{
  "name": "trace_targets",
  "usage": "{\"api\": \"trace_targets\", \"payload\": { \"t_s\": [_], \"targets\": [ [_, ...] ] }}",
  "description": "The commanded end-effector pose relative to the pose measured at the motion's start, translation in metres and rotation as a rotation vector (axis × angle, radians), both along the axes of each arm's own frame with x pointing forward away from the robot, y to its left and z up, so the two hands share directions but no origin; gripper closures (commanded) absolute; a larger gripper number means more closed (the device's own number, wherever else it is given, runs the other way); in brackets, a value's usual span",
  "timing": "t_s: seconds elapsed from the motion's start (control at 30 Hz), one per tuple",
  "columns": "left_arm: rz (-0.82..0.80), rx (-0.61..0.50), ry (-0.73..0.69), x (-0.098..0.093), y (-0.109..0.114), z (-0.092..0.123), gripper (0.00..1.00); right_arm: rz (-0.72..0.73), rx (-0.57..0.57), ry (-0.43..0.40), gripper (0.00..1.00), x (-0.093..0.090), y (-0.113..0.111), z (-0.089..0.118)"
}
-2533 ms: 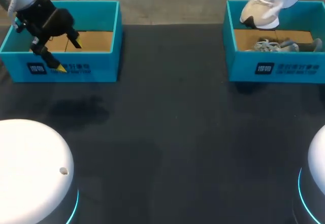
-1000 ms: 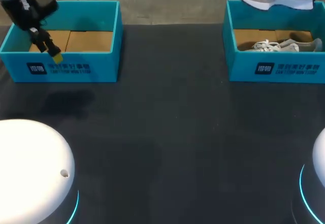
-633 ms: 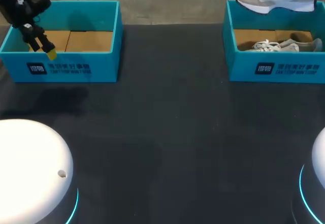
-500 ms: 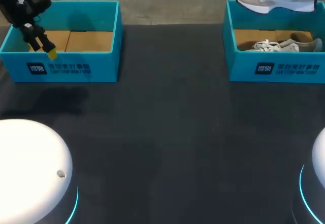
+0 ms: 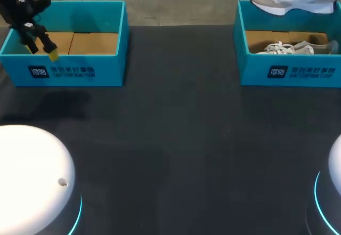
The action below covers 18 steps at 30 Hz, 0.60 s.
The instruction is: Take the shoe out of the shoebox, open the shoe tongue, remove and reinsert the insole, then place the shoe into the shoebox
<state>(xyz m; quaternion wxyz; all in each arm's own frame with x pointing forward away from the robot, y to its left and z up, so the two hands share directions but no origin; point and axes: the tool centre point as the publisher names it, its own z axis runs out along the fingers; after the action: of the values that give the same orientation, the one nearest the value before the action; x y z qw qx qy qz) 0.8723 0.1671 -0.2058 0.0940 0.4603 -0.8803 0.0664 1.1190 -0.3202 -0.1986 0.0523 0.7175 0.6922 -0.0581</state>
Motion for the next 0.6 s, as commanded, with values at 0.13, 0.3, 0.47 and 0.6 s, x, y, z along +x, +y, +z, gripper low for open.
{"api": "trace_targets", "payload": {
  "t_s": [0.13,0.3,0.47,0.6],
  "targets": [
    [0.139,0.033,0.051,0.008,0.007,0.003,0.0,-0.046,0.005,-0.042,1.0,0.003,-0.016,-0.012],
    [0.294,0.095,0.039,0.009,0.015,0.004,0.0,-0.063,-0.017,-0.062,1.0,0.008,-0.019,-0.017],
    [0.393,0.115,0.017,0.006,0.025,0.009,0.0,-0.053,-0.05,-0.091,1.0,0.012,-0.019,-0.018],
    [0.428,0.128,0.016,0.007,0.031,0.01,0.0,0.004,-0.052,-0.139,1.0,0.014,-0.021,-0.02]
  ]
}}
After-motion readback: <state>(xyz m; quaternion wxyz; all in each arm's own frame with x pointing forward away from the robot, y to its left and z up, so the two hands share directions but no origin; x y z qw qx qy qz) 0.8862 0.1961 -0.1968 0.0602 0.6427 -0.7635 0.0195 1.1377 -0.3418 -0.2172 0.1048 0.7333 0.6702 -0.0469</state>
